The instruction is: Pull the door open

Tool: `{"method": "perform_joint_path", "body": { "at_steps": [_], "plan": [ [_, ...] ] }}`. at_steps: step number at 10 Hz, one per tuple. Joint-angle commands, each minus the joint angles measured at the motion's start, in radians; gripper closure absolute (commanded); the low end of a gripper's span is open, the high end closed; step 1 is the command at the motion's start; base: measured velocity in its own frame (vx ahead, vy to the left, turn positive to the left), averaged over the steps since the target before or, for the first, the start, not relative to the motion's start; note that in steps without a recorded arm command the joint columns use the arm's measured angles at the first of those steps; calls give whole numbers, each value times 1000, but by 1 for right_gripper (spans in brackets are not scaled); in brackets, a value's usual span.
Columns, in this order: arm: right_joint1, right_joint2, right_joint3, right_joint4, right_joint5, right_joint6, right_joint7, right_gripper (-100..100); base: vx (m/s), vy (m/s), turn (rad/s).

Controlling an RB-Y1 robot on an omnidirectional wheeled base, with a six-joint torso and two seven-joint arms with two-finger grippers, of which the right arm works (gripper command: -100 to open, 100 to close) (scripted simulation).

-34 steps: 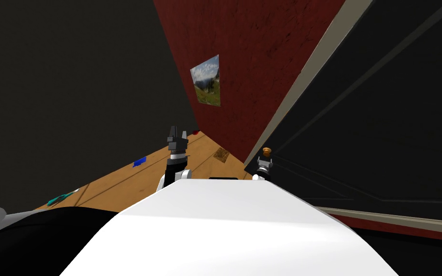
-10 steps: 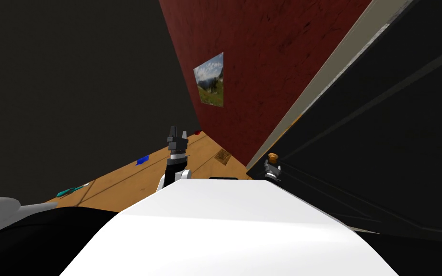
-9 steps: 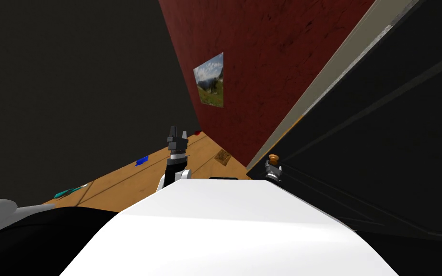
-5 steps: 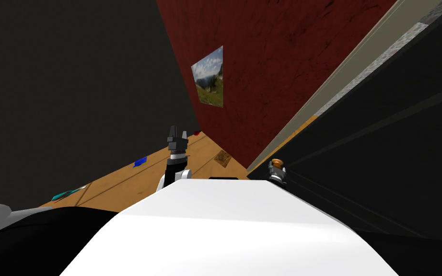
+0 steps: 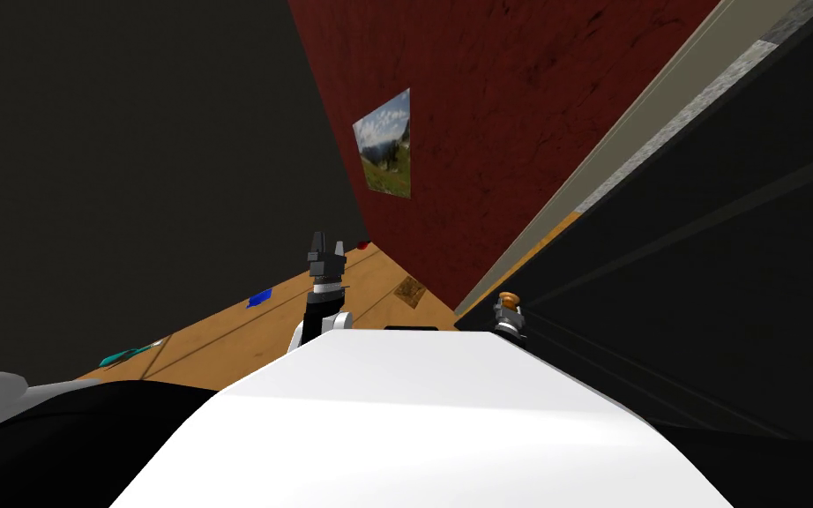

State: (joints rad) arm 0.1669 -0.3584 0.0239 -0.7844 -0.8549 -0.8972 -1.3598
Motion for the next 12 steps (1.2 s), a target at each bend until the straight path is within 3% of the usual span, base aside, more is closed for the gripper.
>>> {"method": "perform_joint_path", "body": {
  "at_steps": [1,9,11,12],
  "plan": [
    [0,0,-1,-1,-1,-2,-1,100,0,0,0],
    [30,-34,112,-63,55,-1,-77,100,-223,25,66],
    [35,-37,112,-68,55,5,-77,100,-163,16,32],
    [46,-43,137,-80,68,2,-89,100,-189,16,66]
  ]
}}
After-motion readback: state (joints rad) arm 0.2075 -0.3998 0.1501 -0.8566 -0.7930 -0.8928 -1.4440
